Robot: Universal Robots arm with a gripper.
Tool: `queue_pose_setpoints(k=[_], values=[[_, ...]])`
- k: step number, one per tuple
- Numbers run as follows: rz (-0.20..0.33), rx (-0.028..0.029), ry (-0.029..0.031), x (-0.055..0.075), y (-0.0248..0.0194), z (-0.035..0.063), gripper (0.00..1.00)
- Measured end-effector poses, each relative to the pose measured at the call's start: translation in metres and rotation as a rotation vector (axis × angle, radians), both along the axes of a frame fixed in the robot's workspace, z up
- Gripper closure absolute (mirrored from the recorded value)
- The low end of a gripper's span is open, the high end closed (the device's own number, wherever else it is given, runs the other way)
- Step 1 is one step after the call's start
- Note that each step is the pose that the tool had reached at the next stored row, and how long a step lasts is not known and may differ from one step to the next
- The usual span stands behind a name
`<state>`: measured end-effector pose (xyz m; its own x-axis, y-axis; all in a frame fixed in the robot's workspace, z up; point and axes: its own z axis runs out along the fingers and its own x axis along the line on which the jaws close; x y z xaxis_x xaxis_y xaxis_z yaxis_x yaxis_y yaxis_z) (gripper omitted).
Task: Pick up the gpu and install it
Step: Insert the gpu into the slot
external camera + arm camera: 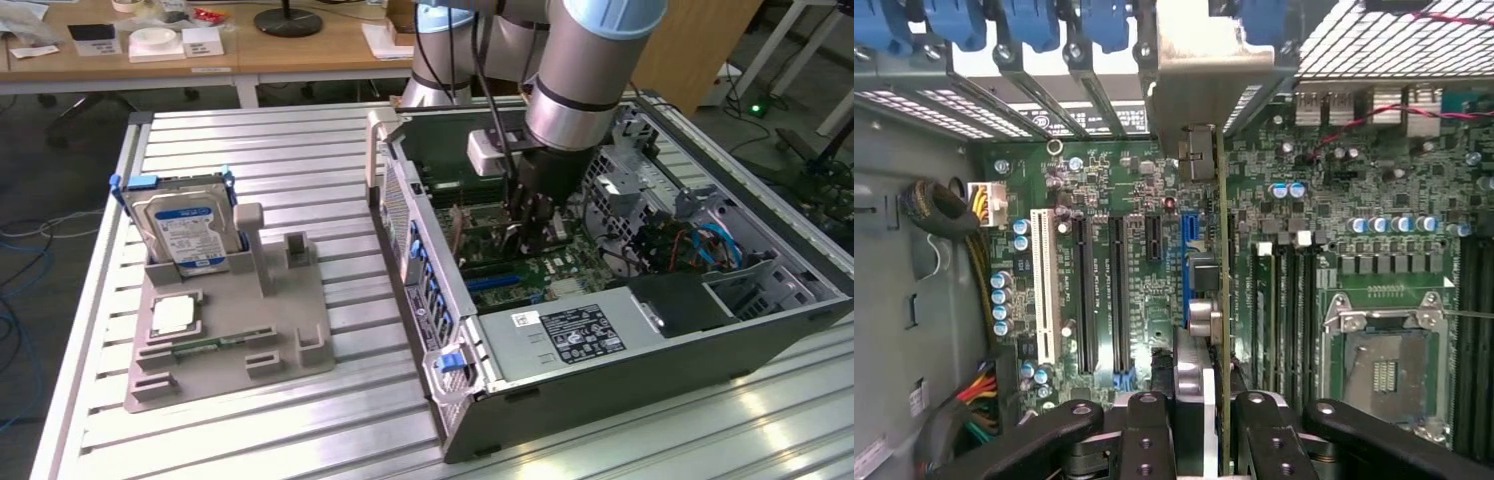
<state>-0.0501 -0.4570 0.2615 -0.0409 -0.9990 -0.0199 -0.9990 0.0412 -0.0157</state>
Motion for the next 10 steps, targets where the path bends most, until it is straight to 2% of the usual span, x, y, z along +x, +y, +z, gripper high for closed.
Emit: queue_pose_setpoints(k=[5,8,10], values=[[0.000,-0.0002,0.0001,-0.003,-0.0008,-0.0056,0.72],[0.000,-0.0001,0.0000,-0.004,-0.0042,-0.0105,0.72],[0.000,-0.0001,0.0000,-0.004,-0.0045,-0.0127,0.72]])
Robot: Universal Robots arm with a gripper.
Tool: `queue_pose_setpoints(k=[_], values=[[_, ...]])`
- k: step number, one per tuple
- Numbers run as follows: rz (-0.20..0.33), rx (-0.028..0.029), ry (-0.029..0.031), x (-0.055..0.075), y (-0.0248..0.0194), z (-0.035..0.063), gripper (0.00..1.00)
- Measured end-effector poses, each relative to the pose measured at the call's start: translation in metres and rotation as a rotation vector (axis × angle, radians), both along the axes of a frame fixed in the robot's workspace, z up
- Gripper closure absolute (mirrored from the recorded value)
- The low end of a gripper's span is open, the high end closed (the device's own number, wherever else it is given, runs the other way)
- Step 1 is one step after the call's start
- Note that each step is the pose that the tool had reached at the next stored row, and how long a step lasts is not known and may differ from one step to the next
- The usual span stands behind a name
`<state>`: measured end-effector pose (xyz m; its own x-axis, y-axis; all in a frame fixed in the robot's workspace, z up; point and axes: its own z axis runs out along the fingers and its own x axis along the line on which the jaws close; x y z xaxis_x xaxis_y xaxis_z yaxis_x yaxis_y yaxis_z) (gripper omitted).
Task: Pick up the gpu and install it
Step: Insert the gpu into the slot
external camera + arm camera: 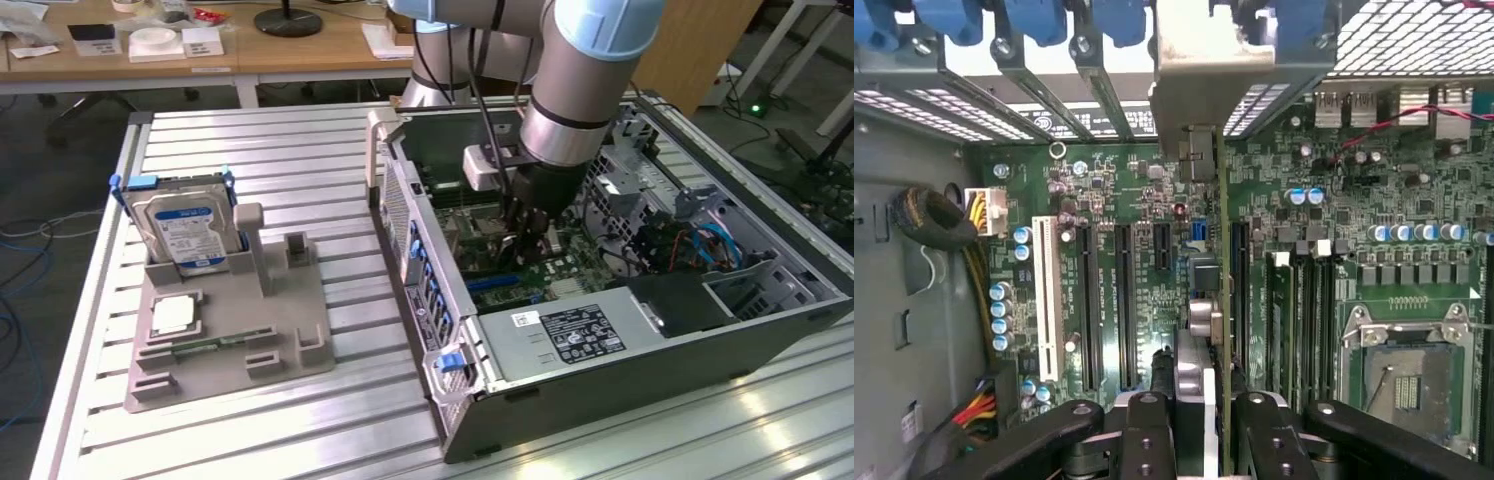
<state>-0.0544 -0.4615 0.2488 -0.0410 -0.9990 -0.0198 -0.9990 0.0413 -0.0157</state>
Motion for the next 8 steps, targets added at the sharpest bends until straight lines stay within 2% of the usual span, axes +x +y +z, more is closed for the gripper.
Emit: queue_pose_setpoints(k=[8], values=[[0.000,0.0000,0.0000,-0.0028,0.0000,-0.0013,0.72]])
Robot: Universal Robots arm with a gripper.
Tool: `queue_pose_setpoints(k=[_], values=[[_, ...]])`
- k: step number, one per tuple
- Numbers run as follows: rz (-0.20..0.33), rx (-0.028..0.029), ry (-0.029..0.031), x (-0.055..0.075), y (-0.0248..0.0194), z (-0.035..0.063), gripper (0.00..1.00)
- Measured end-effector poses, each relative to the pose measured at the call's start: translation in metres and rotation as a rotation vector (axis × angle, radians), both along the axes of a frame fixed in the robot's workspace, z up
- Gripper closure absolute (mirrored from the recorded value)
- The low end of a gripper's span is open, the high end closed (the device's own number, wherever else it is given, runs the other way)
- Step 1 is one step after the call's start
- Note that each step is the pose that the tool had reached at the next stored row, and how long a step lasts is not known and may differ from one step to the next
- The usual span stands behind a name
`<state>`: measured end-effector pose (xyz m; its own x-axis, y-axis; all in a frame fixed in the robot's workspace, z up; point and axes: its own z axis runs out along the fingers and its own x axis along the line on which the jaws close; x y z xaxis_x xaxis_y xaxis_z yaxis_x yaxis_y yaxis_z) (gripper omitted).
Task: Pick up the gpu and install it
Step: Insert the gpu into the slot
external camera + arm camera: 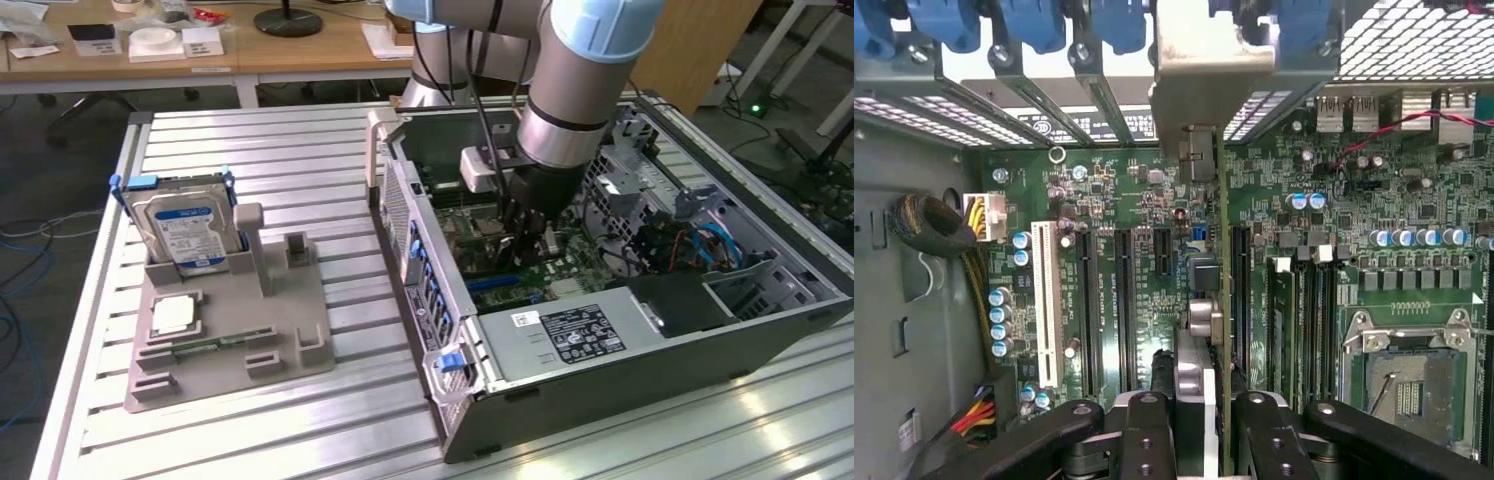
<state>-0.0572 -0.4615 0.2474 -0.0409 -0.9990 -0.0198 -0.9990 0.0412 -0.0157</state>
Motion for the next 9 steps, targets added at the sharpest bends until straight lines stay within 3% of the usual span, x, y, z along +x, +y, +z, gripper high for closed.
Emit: queue_pose_setpoints(k=[9], values=[[0.000,0.0000,0.0000,-0.0043,0.0001,-0.0078,0.72]])
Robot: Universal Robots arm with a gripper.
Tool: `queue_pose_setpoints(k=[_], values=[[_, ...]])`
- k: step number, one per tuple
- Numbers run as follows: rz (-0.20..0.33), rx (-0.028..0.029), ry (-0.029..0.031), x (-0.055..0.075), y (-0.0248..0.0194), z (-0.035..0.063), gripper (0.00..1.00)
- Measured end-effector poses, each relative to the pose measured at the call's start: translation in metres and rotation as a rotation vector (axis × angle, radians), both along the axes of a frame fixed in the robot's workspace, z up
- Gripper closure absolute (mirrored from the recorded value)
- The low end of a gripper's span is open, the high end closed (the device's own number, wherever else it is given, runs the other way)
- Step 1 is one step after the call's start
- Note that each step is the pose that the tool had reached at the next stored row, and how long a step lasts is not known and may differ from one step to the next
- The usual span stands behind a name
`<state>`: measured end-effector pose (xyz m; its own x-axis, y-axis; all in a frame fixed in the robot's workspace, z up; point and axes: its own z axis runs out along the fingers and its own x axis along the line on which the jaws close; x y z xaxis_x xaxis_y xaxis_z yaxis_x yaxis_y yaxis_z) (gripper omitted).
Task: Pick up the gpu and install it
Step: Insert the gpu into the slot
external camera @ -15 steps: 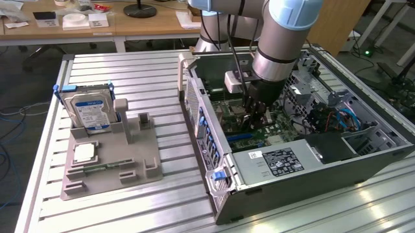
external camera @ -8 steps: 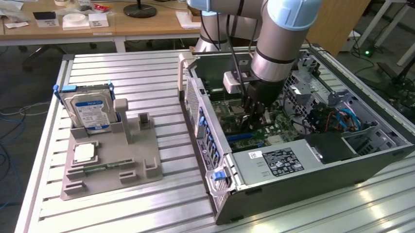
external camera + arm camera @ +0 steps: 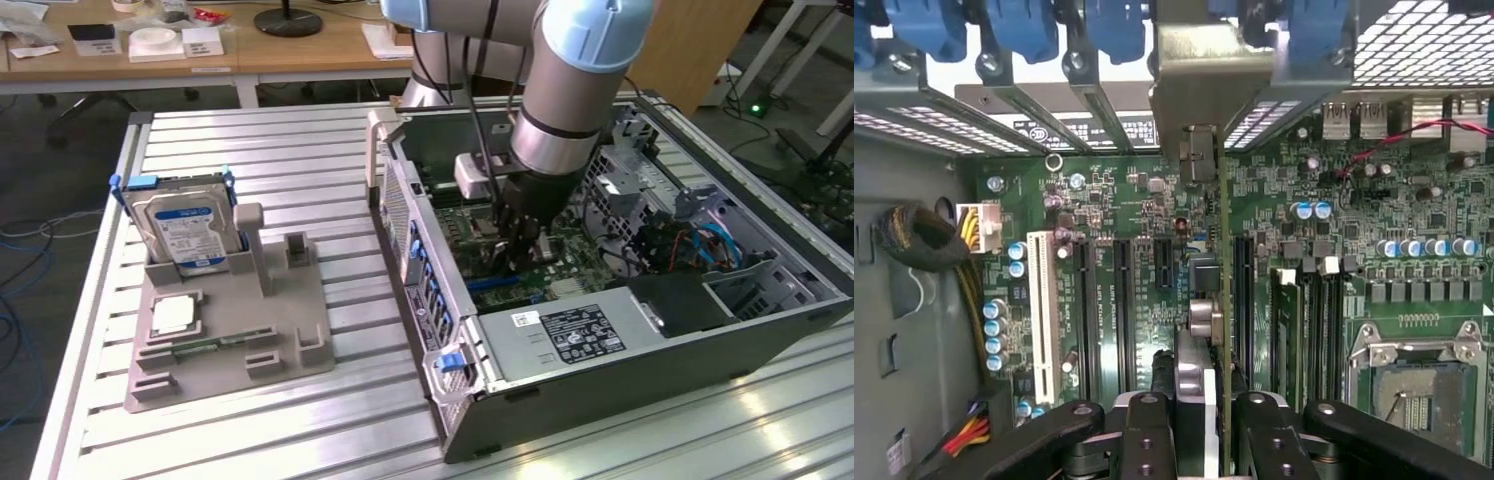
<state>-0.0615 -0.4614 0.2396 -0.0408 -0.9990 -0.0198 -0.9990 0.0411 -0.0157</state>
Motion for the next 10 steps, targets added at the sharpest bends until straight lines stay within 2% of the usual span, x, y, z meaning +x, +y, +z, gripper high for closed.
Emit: queue_pose_setpoints(k=[10], values=[[0.000,-0.0001,0.0001,-0.0040,0.0002,-0.0053,0.72]])
